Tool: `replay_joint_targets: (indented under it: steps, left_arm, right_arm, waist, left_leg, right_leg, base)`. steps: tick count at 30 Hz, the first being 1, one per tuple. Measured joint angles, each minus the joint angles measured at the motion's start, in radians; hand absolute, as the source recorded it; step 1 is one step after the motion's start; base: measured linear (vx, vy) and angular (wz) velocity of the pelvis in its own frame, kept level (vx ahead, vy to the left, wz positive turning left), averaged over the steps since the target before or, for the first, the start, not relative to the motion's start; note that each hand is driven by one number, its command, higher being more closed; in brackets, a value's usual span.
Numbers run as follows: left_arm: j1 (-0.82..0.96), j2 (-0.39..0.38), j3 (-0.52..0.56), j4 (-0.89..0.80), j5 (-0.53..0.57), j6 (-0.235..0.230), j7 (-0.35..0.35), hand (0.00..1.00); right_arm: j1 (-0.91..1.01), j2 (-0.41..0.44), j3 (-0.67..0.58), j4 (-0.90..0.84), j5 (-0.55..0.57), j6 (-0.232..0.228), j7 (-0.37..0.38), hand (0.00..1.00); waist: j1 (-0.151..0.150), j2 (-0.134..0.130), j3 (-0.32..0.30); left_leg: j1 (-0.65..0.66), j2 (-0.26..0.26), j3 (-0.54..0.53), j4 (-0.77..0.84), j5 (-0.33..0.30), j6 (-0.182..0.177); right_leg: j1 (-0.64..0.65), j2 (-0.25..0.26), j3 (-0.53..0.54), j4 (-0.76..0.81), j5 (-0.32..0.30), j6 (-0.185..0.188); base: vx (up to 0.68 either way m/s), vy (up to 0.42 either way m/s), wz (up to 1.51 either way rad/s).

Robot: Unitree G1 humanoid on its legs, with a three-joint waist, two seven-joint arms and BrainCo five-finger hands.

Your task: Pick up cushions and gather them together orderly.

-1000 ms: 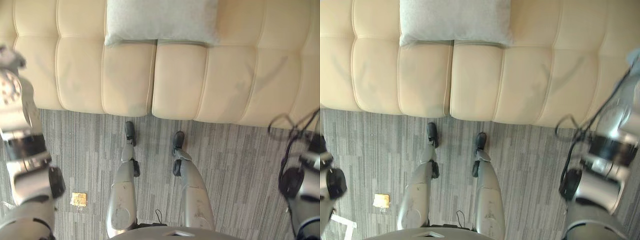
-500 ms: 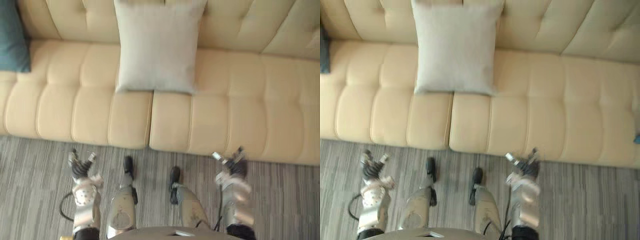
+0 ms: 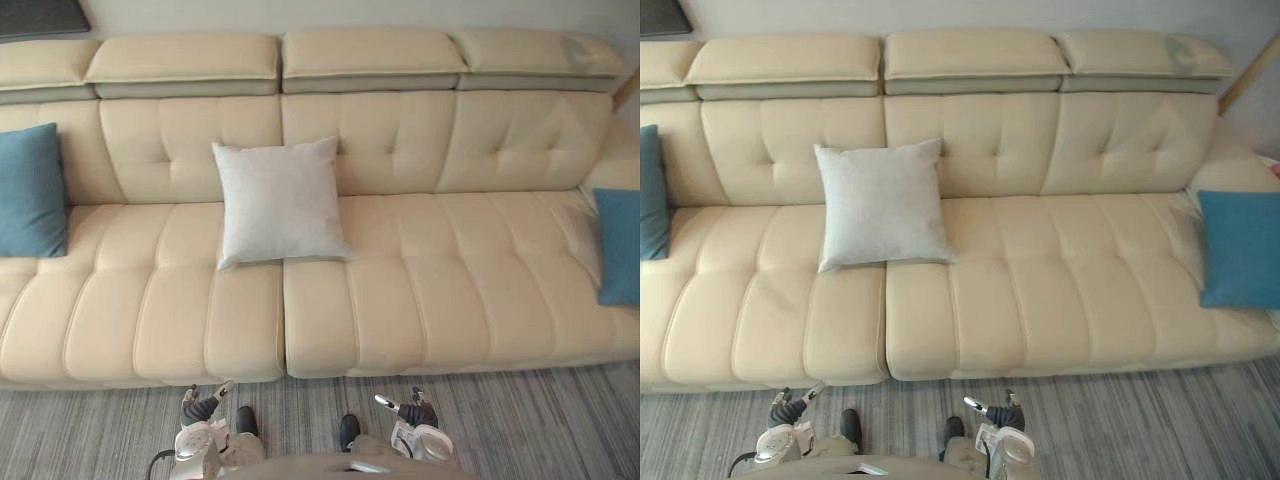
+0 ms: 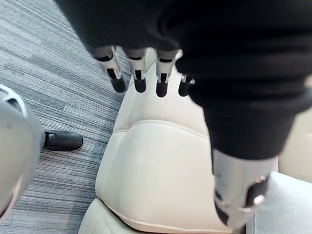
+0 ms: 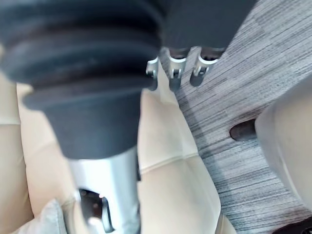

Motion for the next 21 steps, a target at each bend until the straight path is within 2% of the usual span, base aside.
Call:
replay_joint_targets:
  steps: [2, 3, 4, 5, 6, 7, 8, 9, 10, 11, 12, 13, 14, 15, 16, 17, 18, 20, 21]
  left_arm:
    - [-0.001, -0.003, 0.014, -0.003, -0.002, 0.0, 0.003, 0.0]
    - [0.0, -0.002, 0.024, -0.007, -0.002, -0.002, 0.005, 0.0]
    - [0.001, 0.002, 0.029, -0.013, -0.003, -0.002, 0.01, 0.0]
    - [0.004, 0.008, 0.028, -0.02, -0.003, -0.002, 0.016, 0.0]
    - [0.017, 0.013, 0.028, -0.036, -0.003, -0.003, 0.02, 0.0]
    - [0.03, 0.017, 0.029, -0.053, -0.003, -0.003, 0.02, 0.0]
    - [0.035, 0.022, 0.039, -0.061, -0.002, -0.002, 0.02, 0.0]
    - [0.042, -0.003, 0.046, -0.059, -0.003, 0.001, 0.022, 0.0]
    - [0.055, -0.018, 0.044, -0.063, -0.004, -0.002, 0.023, 0.0]
    - [0.058, -0.003, 0.05, -0.089, -0.015, -0.013, 0.028, 0.0]
    - [0.035, 0.007, 0.043, -0.084, -0.021, -0.01, 0.042, 0.0]
    - [0.022, 0.006, 0.04, -0.074, -0.023, -0.01, 0.044, 0.0]
    - [0.014, 0.003, 0.029, -0.053, -0.023, -0.008, 0.043, 0.0]
    - [0.02, -0.011, 0.027, -0.05, -0.022, -0.009, 0.045, 0.0]
    - [0.031, -0.012, 0.022, -0.043, -0.022, -0.008, 0.049, 0.0]
    - [0.032, -0.011, 0.014, -0.029, -0.023, -0.009, 0.051, 0.0]
    - [0.03, -0.011, 0.009, -0.026, -0.022, -0.009, 0.052, 0.0]
    - [0.026, -0.012, 0.009, -0.019, -0.021, -0.009, 0.052, 0.0]
    - [0.021, -0.013, 0.015, -0.017, -0.02, -0.009, 0.048, 0.0]
  right_arm:
    - [0.0, -0.002, 0.004, 0.021, 0.0, 0.005, 0.0, 0.0]
    - [-0.01, -0.009, 0.014, 0.017, 0.001, 0.007, 0.0, 0.0]
    - [-0.006, -0.01, 0.019, 0.016, 0.0, 0.006, 0.0, 0.0]
    - [0.003, -0.01, 0.024, 0.018, 0.0, 0.006, 0.0, 0.0]
    - [0.005, -0.011, 0.045, 0.022, 0.0, 0.006, 0.0, 0.0]
    - [0.013, -0.012, 0.058, 0.026, -0.001, 0.005, 0.001, 0.0]
    - [-0.004, -0.006, 0.07, 0.037, -0.003, 0.004, 0.003, 0.0]
    - [-0.03, -0.017, 0.072, 0.037, -0.022, 0.001, -0.002, 0.0]
    - [-0.036, -0.027, 0.078, 0.034, -0.024, -0.001, -0.002, 0.0]
    - [-0.046, -0.012, 0.097, 0.042, -0.031, -0.002, 0.0, 0.0]
    - [-0.065, -0.01, 0.105, 0.054, -0.03, -0.001, -0.001, 0.0]
    - [-0.078, -0.016, 0.105, 0.056, -0.03, 0.001, -0.002, 0.0]
    - [-0.09, -0.027, 0.108, 0.053, -0.031, 0.0, -0.002, 0.0]
    - [-0.088, -0.039, 0.109, 0.054, -0.031, -0.002, -0.004, 0.0]
    - [-0.075, -0.051, 0.106, 0.056, -0.032, -0.001, -0.004, 0.0]
    - [-0.064, -0.065, 0.102, 0.056, -0.033, 0.0, -0.006, 0.0]
    - [-0.061, -0.076, 0.099, 0.056, -0.039, 0.001, -0.007, 0.0]
    - [-0.064, -0.077, 0.088, 0.055, -0.039, 0.001, -0.011, 0.0]
    - [-0.062, -0.074, 0.088, 0.055, -0.039, 0.002, -0.011, 0.0]
  waist:
    - [0.0, 0.006, 0.009]
    - [0.003, 0.006, 0.017]
    - [0.004, -0.006, 0.016]
    - [0.005, -0.016, 0.019]
    - [0.007, -0.031, 0.014]
    - [0.008, -0.044, 0.01]
    - [0.018, -0.067, 0.008]
    - [0.031, -0.022, -0.001]
    - [0.043, -0.006, -0.004]
    - [0.057, -0.046, 0.006]
    - [0.06, -0.063, 0.017]
    - [0.064, -0.052, 0.026]
    - [0.057, -0.003, 0.049]
    - [0.045, 0.013, 0.045]
    - [0.035, 0.015, 0.045]
    - [0.031, 0.027, 0.039]
    - [0.031, 0.029, 0.038]
    - [0.026, 0.026, 0.039]
    - [0.028, 0.023, 0.041]
  left_leg:
    - [-0.015, 0.04, 0.009, 0.055, -0.034, 0.01]
    - [-0.025, 0.058, 0.023, 0.08, -0.038, 0.014]
    - [-0.038, 0.067, 0.017, 0.107, -0.043, 0.013]
    - [-0.038, 0.071, 0.004, 0.124, -0.046, 0.012]
    - [-0.04, 0.072, -0.013, 0.138, -0.042, 0.007]
    - [-0.042, 0.07, -0.016, 0.151, -0.04, 0.002]
    - [-0.062, 0.069, -0.03, 0.176, -0.04, -0.011]
    - [-0.111, 0.068, -0.059, 0.181, -0.061, -0.009]
    - [-0.119, 0.067, -0.046, 0.162, -0.049, -0.002]
    - [-0.147, 0.049, -0.021, 0.168, 0.01, 0.009]
    - [-0.18, 0.051, -0.016, 0.183, 0.018, 0.004]
    - [-0.193, 0.058, -0.014, 0.186, 0.025, -0.005]
    - [-0.191, 0.088, -0.035, 0.171, 0.045, -0.009]
    - [-0.179, 0.09, -0.042, 0.133, 0.066, -0.009]
    - [-0.163, 0.088, -0.038, 0.098, 0.085, -0.015]
    - [-0.155, 0.085, -0.035, 0.079, 0.085, -0.02]
    - [-0.154, 0.078, -0.038, 0.095, 0.081, -0.022]
    - [-0.147, 0.057, -0.05, 0.135, 0.033, -0.021]
    - [-0.145, 0.047, -0.07, 0.181, -0.021, -0.022]
  right_leg:
    - [0.0, 0.0, -0.046, 0.015, 0.011, -0.006]
    - [-0.045, -0.012, -0.1, 0.158, -0.049, -0.048]
    - [-0.096, -0.044, -0.138, 0.38, -0.121, -0.06]
    - [-0.109, -0.078, -0.154, 0.561, -0.164, -0.048]
    - [-0.099, -0.119, -0.143, 0.697, -0.169, -0.042]
    - [-0.09, -0.14, -0.128, 0.712, -0.141, -0.03]
    - [-0.104, -0.114, -0.142, 0.697, -0.148, -0.015]
    - [-0.068, -0.059, -0.137, 0.542, -0.171, 0.008]
    - [-0.052, -0.048, -0.127, 0.533, -0.204, 0.003]
    - [-0.011, -0.079, -0.123, 0.483, -0.296, 0.008]
    - [0.027, -0.064, -0.133, 0.363, -0.358, 0.004]
    - [0.034, -0.05, -0.136, 0.315, -0.366, -0.014]
    - [0.045, -0.016, -0.155, 0.287, -0.33, -0.029]
    - [0.043, -0.005, -0.156, 0.281, -0.324, -0.039]
    - [0.037, -0.003, -0.158, 0.288, -0.323, -0.041]
    - [0.03, -0.005, -0.156, 0.288, -0.317, -0.051]
    - [0.017, -0.01, -0.143, 0.286, -0.307, -0.057]
    - [-0.003, -0.011, -0.104, 0.262, -0.272, -0.054]
    - [-0.012, -0.011, -0.075, 0.24, -0.246, -0.05]
  base:
    - [-0.1, -0.04, -0.34]
    - [-0.16, -0.073, -0.18]
    - [-0.15, -0.086, 0.04]
    - [-0.17, -0.21, 0.31]
    - [-0.12, -0.224, 0.3]
    - [-0.11, -0.29, 0.08]
    - [-0.11, -0.176, -0.25]
    - [-0.12, -0.104, -0.49]
    - [-0.16, -0.018, -0.65]
    - [-0.17, -0.121, -0.55]
    - [-0.15, -0.137, -0.43]
    - [-0.18, -0.191, -0.19]
    - [-0.2, -0.099, -0.13]
    - [-0.25, -0.118, -0.02]
    - [-0.22, -0.068, 0.0]
    - [-0.16, -0.008, -0.14]
    - [-0.15, 0.042, -0.38]
    - [-0.08, 0.087, -0.55]
    - [-0.07, 0.134, -0.69]
